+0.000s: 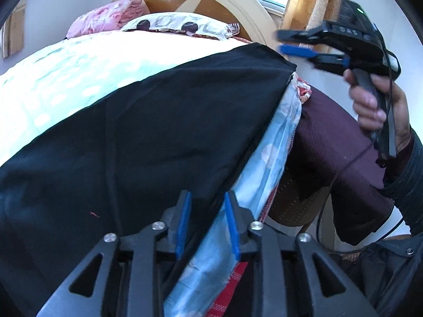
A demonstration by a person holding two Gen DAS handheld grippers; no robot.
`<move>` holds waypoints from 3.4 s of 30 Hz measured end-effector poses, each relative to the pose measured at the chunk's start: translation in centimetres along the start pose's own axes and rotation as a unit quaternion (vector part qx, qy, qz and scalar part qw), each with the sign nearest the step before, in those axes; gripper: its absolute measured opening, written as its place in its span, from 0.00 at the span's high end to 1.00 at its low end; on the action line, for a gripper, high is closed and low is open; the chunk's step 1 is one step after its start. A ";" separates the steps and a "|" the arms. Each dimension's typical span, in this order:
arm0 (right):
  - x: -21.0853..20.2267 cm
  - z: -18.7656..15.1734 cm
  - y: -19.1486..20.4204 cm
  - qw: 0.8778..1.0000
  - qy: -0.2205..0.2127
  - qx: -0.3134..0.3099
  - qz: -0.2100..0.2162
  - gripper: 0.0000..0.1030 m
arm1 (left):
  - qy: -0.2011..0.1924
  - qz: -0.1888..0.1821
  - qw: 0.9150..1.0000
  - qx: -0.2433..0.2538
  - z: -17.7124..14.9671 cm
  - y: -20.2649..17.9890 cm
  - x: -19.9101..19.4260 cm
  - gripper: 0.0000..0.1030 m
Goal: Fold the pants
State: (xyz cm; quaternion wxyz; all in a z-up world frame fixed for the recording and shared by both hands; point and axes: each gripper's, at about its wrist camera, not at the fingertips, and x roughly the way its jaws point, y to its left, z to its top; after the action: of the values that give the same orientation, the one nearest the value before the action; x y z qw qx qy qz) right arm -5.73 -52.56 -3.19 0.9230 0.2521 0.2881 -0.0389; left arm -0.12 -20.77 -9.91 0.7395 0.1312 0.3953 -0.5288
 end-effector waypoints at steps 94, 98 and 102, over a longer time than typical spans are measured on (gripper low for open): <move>6.5 7.7 -8.2 0.987 0.024 0.072 -0.139 0.55 | -0.010 0.283 0.928 -0.243 -3.1 26.1 -10.9 0.16; 7.7 7.3 -8.4 0.985 0.031 0.053 -0.163 0.54 | -0.033 0.289 0.924 -0.249 -3.6 26.0 -12.9 0.16; 5.4 6.6 -7.1 0.986 0.006 0.057 -0.159 0.55 | -0.056 0.296 0.922 -0.242 -4.4 23.7 -15.4 0.16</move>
State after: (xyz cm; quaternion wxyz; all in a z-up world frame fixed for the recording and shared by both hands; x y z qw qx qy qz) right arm 0.58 -61.54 -4.68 0.8872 0.2558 0.3275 -0.2005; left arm 16.94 2.05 -6.95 0.8925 0.0295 0.4126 -0.1801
